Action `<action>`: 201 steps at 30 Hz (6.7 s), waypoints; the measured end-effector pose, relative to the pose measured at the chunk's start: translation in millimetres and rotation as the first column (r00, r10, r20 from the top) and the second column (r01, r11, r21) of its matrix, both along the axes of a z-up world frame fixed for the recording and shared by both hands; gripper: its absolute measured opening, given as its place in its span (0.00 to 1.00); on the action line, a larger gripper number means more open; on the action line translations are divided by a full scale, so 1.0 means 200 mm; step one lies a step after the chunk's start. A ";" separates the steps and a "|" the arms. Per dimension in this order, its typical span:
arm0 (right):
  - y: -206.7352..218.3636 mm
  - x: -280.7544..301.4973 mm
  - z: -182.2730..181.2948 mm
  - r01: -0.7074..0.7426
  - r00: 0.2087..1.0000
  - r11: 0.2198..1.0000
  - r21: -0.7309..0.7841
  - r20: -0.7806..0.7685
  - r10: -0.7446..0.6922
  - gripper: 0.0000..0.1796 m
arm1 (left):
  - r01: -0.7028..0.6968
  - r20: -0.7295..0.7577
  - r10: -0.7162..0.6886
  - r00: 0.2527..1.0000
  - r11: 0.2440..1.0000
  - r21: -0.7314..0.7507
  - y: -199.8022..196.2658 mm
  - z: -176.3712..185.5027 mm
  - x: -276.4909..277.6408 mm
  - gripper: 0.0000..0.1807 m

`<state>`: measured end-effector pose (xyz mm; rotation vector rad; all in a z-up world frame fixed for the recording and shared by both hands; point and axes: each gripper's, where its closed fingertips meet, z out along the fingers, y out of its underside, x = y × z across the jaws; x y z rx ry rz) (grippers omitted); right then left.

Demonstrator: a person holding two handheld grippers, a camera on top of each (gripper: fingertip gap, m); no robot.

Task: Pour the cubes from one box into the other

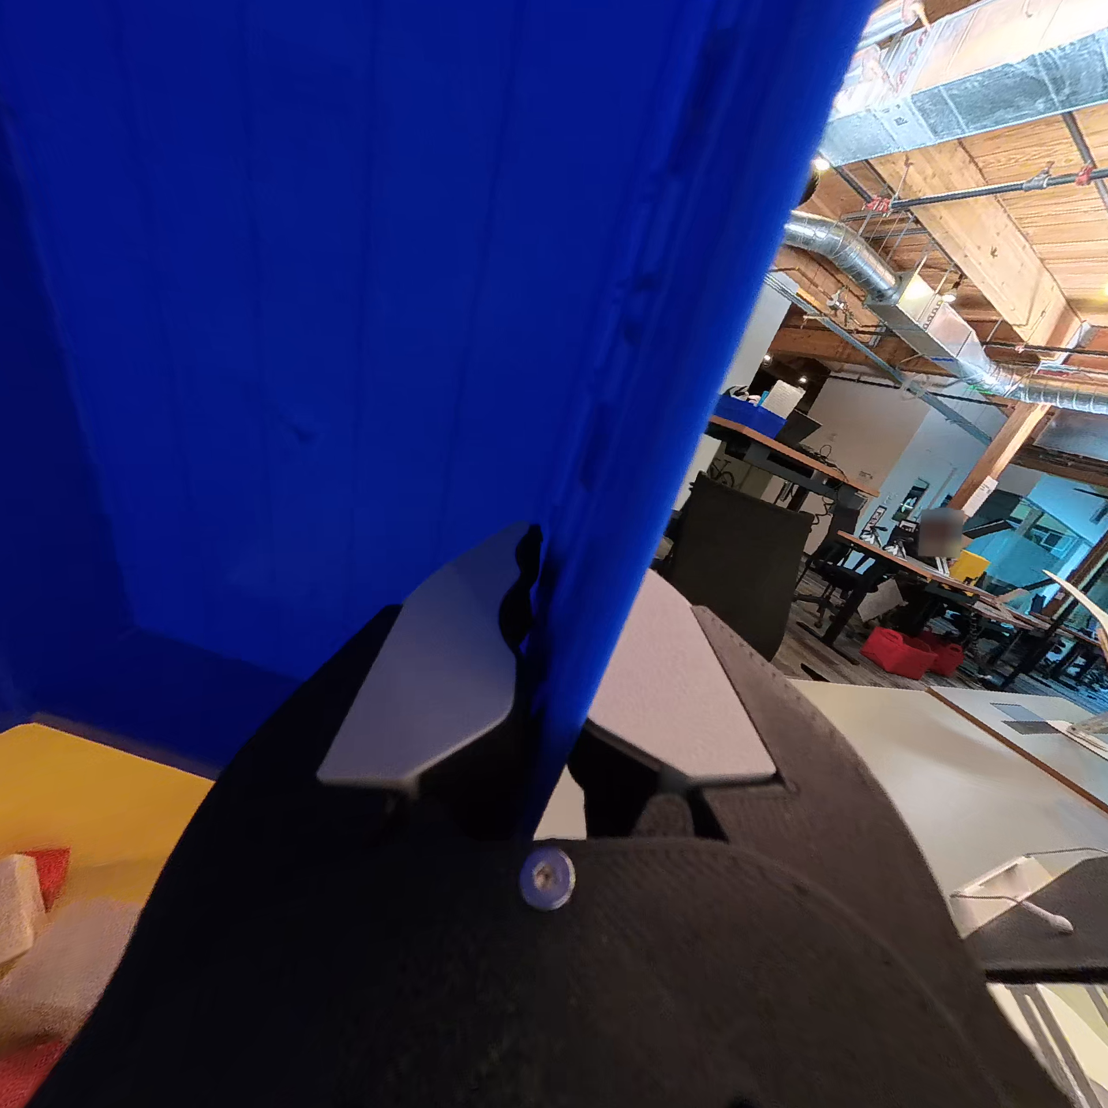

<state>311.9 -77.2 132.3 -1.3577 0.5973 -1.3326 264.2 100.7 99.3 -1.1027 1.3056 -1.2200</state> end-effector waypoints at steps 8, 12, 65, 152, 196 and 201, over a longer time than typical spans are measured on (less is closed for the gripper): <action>-0.01 -0.03 0.00 0.000 1.000 1.000 -0.006 0.020 0.000 0.05 | 0.011 0.011 -0.011 1.000 1.000 -0.029 -0.02 -0.01 -0.02 0.04; -0.04 0.04 0.06 -0.022 0.998 0.998 -0.062 -0.064 0.018 0.03 | 0.030 -0.079 -0.032 0.996 0.999 -0.025 -0.08 -0.01 0.00 0.05; -0.45 0.03 -1.31 -0.477 -0.164 0.858 -0.188 -0.941 -0.297 0.06 | -0.382 -0.952 -0.303 0.033 0.877 -0.292 0.82 -1.01 -1.17 0.08; 1.78 -1.35 -1.24 -0.650 -0.095 0.749 -0.126 -0.965 -0.244 0.02 | -0.580 -0.990 0.001 -0.139 0.810 0.082 1.53 -0.91 -1.79 0.03; 0.26 0.49 -0.05 -0.180 0.802 0.876 -0.447 -0.583 -0.133 0.02 | -0.158 -0.686 -0.022 0.727 0.967 -0.198 0.13 -0.25 0.26 0.04; 0.26 0.42 -0.01 -0.134 0.867 0.893 -0.431 -0.488 -0.105 0.02 | -0.136 -0.589 0.012 0.808 0.977 -0.166 0.14 -0.22 0.23 0.04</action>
